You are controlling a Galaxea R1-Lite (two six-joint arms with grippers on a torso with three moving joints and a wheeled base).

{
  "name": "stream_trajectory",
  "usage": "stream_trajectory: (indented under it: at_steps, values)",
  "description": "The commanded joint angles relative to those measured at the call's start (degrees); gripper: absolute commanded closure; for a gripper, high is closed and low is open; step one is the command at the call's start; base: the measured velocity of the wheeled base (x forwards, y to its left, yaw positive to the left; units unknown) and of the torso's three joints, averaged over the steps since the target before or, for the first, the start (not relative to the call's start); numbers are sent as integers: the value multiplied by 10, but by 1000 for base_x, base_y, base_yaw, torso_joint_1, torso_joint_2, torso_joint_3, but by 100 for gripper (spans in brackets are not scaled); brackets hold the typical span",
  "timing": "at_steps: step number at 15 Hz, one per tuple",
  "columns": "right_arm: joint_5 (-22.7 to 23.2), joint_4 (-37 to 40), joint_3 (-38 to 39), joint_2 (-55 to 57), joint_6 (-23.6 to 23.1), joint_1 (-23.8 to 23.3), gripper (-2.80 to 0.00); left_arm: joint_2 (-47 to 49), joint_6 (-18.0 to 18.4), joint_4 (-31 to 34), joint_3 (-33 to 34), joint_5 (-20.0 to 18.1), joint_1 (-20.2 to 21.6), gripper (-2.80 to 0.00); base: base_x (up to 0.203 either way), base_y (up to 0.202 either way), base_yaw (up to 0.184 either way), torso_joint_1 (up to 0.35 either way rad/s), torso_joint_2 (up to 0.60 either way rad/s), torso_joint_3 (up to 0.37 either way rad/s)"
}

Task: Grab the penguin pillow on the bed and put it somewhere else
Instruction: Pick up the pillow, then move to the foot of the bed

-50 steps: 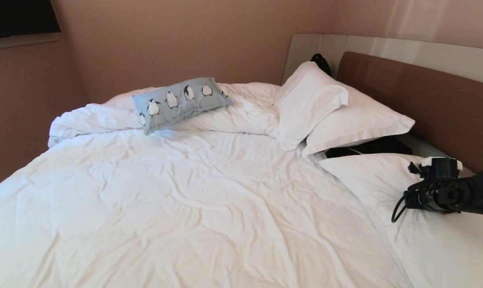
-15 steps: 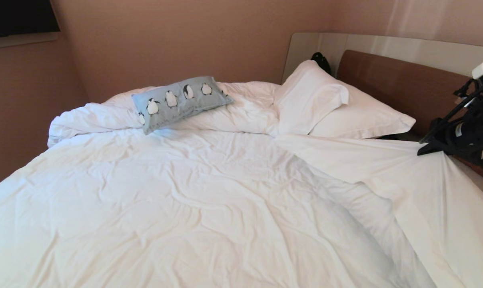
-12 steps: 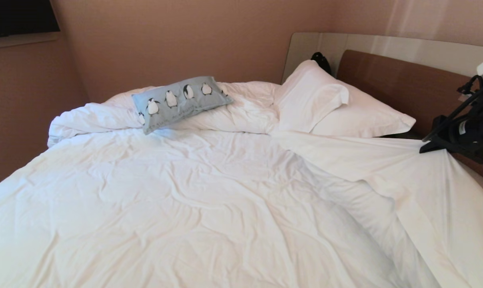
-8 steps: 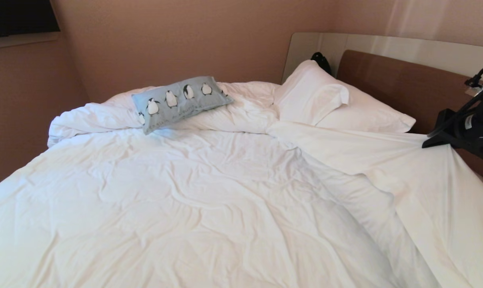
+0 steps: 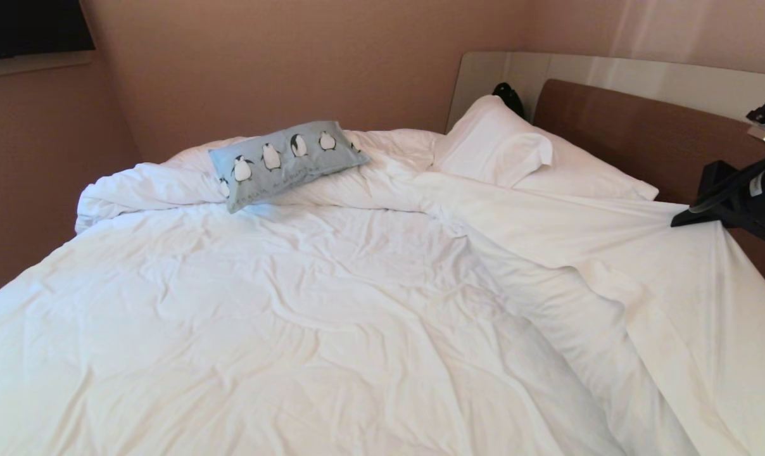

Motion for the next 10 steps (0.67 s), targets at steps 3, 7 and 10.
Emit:
stream_trajectory:
  at_steps: [3, 7, 10]
  values:
    - [1, 4, -2, -6, 12, 8, 0, 0, 0, 0, 1, 0, 0, 0, 0, 0, 0, 0, 0, 0]
    - [0, 5, 5, -2, 32, 50, 0, 0, 0, 0, 0, 0, 0, 0, 0, 0, 0, 0, 0, 0]
    - [-2, 5, 14, 12, 39, 80, 0, 0, 0, -1, 1, 0, 0, 0, 0, 0, 0, 0, 0, 0]
